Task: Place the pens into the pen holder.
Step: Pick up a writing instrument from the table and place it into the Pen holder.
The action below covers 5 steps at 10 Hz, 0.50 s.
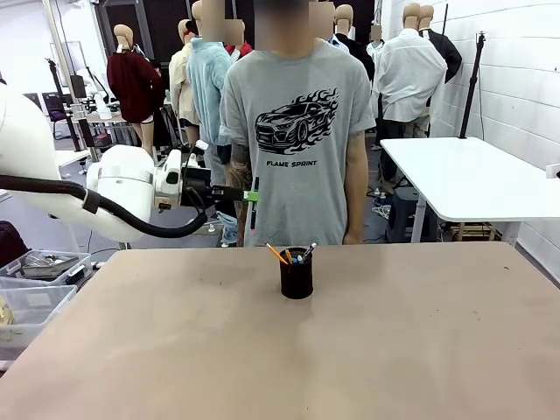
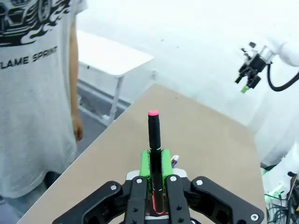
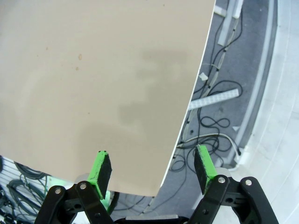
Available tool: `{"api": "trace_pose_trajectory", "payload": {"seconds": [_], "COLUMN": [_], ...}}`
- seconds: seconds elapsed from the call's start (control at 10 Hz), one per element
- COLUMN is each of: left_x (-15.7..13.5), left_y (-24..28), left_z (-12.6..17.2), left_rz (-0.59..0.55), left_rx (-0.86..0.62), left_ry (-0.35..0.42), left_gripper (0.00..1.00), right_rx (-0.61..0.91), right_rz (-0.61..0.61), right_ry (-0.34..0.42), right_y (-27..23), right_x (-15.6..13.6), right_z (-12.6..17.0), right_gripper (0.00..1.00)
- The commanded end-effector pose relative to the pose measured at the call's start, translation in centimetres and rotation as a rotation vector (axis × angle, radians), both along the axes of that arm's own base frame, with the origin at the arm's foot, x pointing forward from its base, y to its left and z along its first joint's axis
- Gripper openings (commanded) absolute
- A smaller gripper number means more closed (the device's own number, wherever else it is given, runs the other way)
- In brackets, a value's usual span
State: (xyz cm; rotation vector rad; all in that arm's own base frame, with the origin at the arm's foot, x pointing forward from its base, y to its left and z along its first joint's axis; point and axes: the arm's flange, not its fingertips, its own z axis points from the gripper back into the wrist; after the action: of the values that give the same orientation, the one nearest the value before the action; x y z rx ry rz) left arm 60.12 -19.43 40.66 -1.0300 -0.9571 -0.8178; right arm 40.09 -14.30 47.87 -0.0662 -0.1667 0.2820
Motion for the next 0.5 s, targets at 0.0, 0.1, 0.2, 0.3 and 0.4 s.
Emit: {"api": "trace_pose_trajectory", "payload": {"seconds": [0.0, 0.1, 0.2, 0.3, 0.4], "left_x": [-0.1, 0.4, 0.7, 1.0, 1.8], "left_y": [-1.8, -3.2, -4.4, -5.4, -6.1], "left_z": [-1.9, -2.3, -2.7, -3.0, -3.2], "left_rz": [-0.053, -0.08, -0.098, -0.122, -0.131], "left_rx": [-0.052, -0.046, -0.038, -0.027, -0.032], "left_ry": [-0.001, 0.011, 0.005, -0.013, 0.001], "left_gripper": [0.0, 0.0, 0.0, 0.0, 0.0], "right_rx": [-0.034, -0.034, -0.034, -0.034, -0.034], "right_rz": [0.0, 0.0, 0.0, 0.0, 0.0], "right_ry": [-0.002, -0.002, -0.002, -0.002, -0.002], "right_y": [0.0, 0.0, 0.0, 0.0, 0.0], "right_x": [0.0, 0.0, 0.0, 0.0, 0.0], "right_z": [-0.2, -0.2, -0.2, -0.2, -0.2], "right_gripper": [0.89, 0.89, 0.89, 0.89, 0.89]}}
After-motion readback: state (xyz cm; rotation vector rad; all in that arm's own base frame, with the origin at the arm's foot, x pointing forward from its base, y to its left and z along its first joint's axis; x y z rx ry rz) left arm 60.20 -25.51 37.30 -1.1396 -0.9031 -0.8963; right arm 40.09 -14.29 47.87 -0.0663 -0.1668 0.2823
